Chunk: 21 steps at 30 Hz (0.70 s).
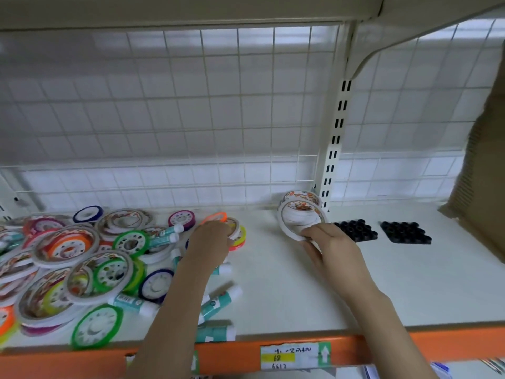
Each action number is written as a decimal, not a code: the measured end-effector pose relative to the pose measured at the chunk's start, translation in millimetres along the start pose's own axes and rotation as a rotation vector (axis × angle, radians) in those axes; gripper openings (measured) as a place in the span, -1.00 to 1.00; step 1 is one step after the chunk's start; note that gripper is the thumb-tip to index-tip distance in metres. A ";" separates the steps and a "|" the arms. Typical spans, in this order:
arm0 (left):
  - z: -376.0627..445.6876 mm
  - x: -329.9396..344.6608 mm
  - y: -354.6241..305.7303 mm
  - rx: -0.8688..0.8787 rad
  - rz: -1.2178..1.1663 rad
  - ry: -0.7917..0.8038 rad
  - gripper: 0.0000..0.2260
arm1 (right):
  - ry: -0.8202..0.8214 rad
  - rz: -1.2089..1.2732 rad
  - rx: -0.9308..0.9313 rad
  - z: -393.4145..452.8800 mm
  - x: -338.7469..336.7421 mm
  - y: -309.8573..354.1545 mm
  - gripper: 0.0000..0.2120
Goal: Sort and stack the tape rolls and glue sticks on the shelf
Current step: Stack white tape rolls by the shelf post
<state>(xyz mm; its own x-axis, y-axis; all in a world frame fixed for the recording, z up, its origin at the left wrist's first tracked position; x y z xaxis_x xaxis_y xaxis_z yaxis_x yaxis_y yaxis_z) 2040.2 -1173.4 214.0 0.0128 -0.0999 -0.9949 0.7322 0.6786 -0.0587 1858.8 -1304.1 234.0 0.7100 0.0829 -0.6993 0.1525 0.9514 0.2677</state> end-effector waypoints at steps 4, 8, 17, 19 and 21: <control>-10.3 -9.3 10.8 -0.015 -0.110 -0.097 -0.82 | 0.010 -0.002 0.017 -0.9 1.8 0.8 -0.83; -26.7 -21.5 15.1 0.017 -0.194 -0.249 -0.79 | 0.004 -0.022 0.006 10.0 2.7 2.2 -0.91; -62.8 -36.5 7.1 0.140 -0.332 -0.450 -0.87 | 0.163 -0.146 0.147 59.7 16.1 -28.8 -0.77; -66.6 -39.8 9.0 0.134 -0.342 -0.468 -0.89 | 0.207 -0.155 0.170 67.0 21.1 -35.9 -0.75; -69.4 -41.6 10.6 0.134 -0.335 -0.476 -0.91 | 0.241 -0.169 0.184 72.5 26.8 -42.1 -0.75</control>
<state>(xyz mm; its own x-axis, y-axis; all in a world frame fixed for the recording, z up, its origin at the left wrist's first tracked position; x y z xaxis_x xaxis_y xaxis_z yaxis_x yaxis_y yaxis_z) 2000.1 -1111.6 249.1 0.0476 -0.6284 -0.7765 0.8279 0.4597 -0.3213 1921.2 -1363.5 252.0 0.4844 0.0174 -0.8747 0.3908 0.8902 0.2341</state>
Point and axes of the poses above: each hand's wrist, its own z-axis towards the middle knuckle, its own x-axis out of the palm, y = z × x, the point moved 7 cm from there along z, towards the middle knuckle, and after that the axes turned 2 degrees about x, right-handed, at the moved point
